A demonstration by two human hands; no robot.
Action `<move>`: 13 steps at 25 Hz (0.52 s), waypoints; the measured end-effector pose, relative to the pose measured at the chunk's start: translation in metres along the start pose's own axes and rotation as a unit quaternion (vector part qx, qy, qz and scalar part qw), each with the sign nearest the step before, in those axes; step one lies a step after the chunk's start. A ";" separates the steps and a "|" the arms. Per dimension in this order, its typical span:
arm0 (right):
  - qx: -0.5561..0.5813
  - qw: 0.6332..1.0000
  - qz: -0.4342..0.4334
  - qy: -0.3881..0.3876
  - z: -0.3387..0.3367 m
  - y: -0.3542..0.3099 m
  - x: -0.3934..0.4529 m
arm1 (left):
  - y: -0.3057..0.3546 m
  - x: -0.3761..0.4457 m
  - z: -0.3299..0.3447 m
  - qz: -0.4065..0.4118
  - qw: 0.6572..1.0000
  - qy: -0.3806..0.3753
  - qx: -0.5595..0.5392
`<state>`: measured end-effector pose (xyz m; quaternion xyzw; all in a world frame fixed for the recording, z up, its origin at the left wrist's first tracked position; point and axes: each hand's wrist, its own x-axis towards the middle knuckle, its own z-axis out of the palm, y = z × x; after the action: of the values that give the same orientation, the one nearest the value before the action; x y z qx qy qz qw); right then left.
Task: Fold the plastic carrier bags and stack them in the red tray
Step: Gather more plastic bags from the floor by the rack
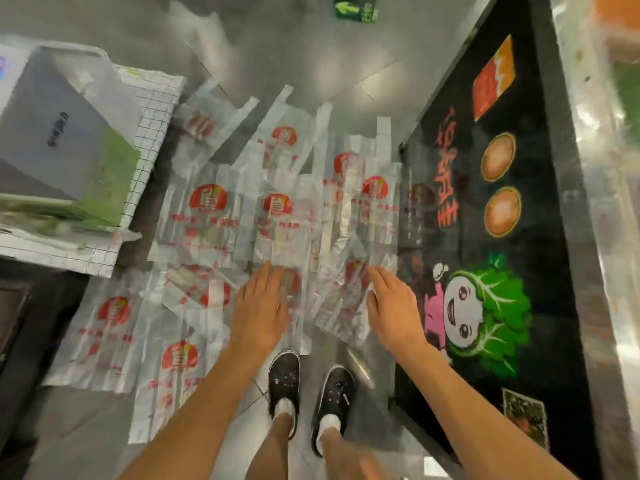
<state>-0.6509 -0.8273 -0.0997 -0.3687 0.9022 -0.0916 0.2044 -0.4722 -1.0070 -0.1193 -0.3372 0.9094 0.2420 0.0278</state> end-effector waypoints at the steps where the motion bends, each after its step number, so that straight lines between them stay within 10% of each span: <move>1: 0.004 1.000 0.001 -0.011 0.023 0.005 0.008 | -0.011 0.005 0.025 -0.005 1.000 -0.013 0.000; 13: 0.165 0.973 0.127 -0.101 0.313 0.113 0.133 | -0.111 0.063 0.372 -0.090 0.986 -0.135 -0.040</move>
<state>-0.6710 -0.8451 -0.4571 -0.2200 0.8886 -0.1747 0.3627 -0.4935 -0.9470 -0.5079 -0.3827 0.8529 0.3179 0.1582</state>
